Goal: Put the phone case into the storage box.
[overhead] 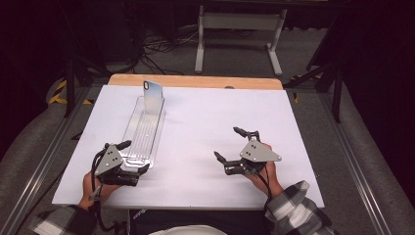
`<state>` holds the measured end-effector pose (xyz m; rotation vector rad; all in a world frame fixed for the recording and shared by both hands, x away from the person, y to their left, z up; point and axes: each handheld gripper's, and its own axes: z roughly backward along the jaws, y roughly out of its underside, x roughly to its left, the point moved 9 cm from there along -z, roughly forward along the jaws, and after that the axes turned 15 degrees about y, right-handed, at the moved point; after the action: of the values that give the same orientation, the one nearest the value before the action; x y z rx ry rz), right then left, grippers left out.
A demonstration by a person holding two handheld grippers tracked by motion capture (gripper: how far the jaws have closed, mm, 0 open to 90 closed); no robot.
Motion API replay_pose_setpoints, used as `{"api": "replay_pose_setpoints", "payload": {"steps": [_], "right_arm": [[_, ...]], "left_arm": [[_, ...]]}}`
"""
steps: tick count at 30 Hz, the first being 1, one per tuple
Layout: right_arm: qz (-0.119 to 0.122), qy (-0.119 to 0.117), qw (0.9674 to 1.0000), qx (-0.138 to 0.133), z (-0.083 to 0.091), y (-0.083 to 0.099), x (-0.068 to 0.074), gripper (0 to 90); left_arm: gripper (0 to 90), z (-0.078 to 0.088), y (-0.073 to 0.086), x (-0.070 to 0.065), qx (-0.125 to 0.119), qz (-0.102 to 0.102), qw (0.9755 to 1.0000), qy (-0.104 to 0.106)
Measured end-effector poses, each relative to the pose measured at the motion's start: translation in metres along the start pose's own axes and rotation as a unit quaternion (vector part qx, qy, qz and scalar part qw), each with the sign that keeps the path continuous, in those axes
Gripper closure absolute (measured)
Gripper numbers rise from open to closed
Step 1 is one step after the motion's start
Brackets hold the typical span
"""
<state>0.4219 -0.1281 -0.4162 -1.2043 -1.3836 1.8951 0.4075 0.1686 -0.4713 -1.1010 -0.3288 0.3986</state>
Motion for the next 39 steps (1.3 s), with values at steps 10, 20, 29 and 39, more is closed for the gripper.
{"api": "replay_pose_setpoints", "payload": {"steps": [10,20,29,39], "right_arm": [[-0.001,0.009,0.9999,0.011,0.013,0.012,-0.007,6.4],[0.001,0.018,0.9996,0.023,0.021,0.023,-0.013,6.4],[-0.008,0.027,0.9990,0.036,0.033,0.036,-0.022,6.1],[-0.018,0.038,0.9978,0.052,0.045,0.052,-0.033,5.7]], "left_arm": [[3.9,0.000,-0.001,0.000,-0.001,-0.001,1.0000,0.001],[3.9,-0.001,-0.001,0.000,-0.003,-0.001,1.0000,0.001],[3.9,-0.003,-0.002,0.001,-0.004,-0.002,1.0000,0.002],[3.9,-0.003,-0.002,0.002,-0.004,-0.001,1.0000,0.003]]}}
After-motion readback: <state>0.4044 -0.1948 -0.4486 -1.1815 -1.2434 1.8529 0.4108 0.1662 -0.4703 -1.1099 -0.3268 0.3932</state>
